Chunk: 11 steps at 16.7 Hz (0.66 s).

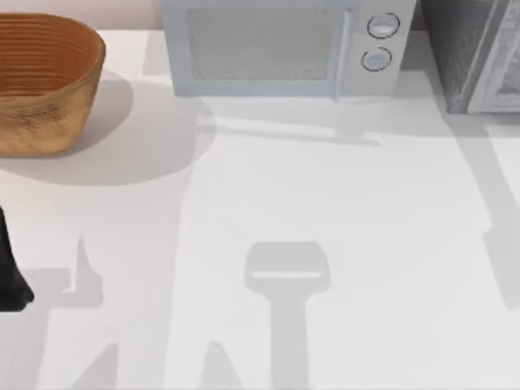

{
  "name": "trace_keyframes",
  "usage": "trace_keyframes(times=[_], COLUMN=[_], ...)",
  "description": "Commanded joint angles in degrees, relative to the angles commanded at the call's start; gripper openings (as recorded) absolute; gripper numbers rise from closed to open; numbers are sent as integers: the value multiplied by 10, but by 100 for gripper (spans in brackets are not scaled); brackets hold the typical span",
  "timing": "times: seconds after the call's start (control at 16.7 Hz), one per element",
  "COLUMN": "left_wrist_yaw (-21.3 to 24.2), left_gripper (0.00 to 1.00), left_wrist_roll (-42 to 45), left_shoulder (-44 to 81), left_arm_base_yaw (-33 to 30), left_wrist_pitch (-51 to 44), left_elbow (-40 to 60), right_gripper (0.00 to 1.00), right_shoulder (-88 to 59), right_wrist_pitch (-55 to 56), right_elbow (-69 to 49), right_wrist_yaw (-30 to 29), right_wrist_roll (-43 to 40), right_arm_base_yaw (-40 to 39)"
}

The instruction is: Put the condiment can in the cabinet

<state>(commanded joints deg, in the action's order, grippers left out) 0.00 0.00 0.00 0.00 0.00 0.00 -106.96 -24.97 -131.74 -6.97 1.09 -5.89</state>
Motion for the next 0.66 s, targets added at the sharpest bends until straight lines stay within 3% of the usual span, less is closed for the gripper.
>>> trace_keyframes(times=[0.3,0.66], left_wrist_yaw=[0,0], left_gripper=[100,100], left_wrist_roll=[0,0], left_shoulder=[0,0], left_arm_base_yaw=[0,0], left_wrist_pitch=[0,0], left_elbow=[0,0], right_gripper=[98,100], right_shoulder=[0,0], right_wrist_pitch=[0,0], right_elbow=[0,0], right_wrist_yaw=[0,0], right_wrist_roll=[0,0], right_arm_base_yaw=[0,0])
